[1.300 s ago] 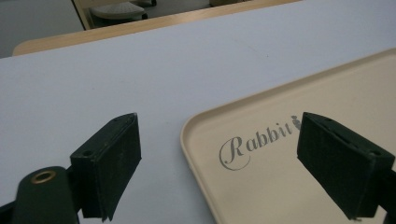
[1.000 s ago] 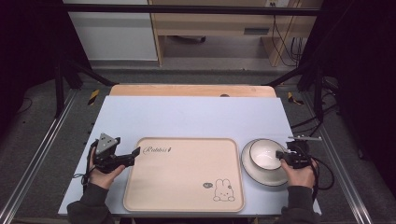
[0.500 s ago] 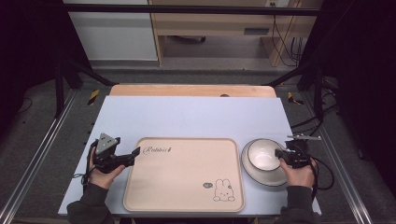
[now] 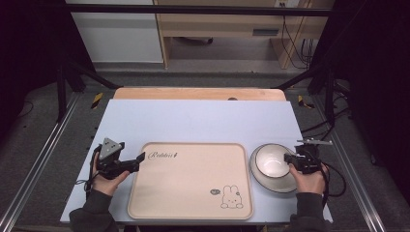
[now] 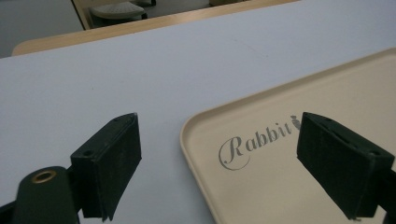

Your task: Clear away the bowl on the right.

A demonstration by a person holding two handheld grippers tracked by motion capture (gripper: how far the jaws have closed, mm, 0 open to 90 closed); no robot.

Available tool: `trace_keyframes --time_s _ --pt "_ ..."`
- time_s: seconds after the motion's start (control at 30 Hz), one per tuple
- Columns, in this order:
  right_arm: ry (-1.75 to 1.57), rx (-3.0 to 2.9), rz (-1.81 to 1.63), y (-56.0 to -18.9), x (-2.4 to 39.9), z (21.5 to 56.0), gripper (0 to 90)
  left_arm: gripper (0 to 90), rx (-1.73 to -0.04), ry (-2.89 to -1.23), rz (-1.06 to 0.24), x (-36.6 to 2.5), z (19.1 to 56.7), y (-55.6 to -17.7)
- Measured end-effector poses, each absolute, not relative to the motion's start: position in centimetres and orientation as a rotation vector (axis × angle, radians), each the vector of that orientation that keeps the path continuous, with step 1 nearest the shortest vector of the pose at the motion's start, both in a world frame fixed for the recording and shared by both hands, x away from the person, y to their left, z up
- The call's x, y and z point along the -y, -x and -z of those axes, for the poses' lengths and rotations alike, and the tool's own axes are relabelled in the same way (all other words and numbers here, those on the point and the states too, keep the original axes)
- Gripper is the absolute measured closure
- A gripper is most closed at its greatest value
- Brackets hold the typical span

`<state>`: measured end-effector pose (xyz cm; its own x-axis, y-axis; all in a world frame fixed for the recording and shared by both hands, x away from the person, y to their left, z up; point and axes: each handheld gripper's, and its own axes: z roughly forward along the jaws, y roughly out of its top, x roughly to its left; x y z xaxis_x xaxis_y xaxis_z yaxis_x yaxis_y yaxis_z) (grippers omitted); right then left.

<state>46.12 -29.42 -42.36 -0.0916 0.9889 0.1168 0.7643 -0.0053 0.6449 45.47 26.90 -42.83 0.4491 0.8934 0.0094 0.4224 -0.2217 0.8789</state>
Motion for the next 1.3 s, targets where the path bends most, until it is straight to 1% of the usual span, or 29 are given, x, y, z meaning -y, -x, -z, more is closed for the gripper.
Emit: trace_keyframes --time_s 1.3 --pt "-1.78 -1.909 -0.882 -45.6 28.9 41.3 80.8 13.6 -1.115 -1.824 -0.678 -26.9 42.8 -45.4"
